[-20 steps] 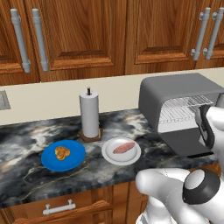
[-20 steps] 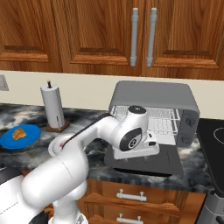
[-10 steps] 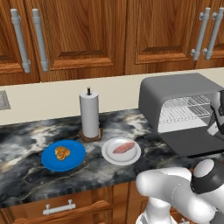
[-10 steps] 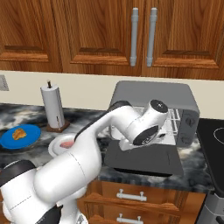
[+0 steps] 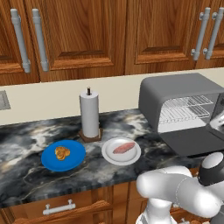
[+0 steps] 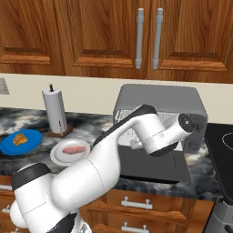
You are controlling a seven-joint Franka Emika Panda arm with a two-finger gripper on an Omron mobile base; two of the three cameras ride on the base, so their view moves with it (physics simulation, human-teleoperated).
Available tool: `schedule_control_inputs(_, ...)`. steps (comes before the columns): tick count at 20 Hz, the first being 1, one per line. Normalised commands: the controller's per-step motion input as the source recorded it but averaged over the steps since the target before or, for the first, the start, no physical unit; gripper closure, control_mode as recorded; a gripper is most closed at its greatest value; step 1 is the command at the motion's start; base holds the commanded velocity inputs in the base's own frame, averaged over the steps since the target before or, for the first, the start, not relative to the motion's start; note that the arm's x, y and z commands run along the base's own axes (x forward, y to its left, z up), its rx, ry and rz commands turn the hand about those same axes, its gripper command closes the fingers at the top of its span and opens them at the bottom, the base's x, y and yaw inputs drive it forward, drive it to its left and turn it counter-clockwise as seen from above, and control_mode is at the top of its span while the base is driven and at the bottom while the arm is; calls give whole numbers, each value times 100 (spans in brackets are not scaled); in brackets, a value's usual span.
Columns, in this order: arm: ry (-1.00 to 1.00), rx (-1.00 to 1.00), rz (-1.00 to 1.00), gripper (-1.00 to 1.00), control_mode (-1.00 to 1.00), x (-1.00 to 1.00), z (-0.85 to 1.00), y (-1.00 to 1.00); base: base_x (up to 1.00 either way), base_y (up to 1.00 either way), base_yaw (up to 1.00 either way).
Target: Open the toaster oven door. Place the bread on the top rack in the toaster oven and place the steak on the bottom rack.
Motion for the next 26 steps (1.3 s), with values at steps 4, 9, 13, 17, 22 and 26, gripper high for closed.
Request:
schedule_control_inputs(4, -18, 8, -20, -100, -100, 33, -1, 5, 0, 0, 0)
schedule_control_inputs(9, 0, 4, -37, -100, -100, 33, -5, 2, 0, 0, 0)
schedule_control_inputs(13, 0, 12, -23, -100, -100, 24, -10, -8, 0, 0, 0)
schedule_control_inputs(17, -17, 15, -10, -100, -100, 10, -18, -16, 0, 0, 0)
schedule_control_inputs(22, -30, 2, 1, -100, -100, 15, -9, -21, 0, 0, 0)
schedule_control_inputs(26, -29, 0, 1, -100, -100, 12, -9, -19, 0, 0, 0)
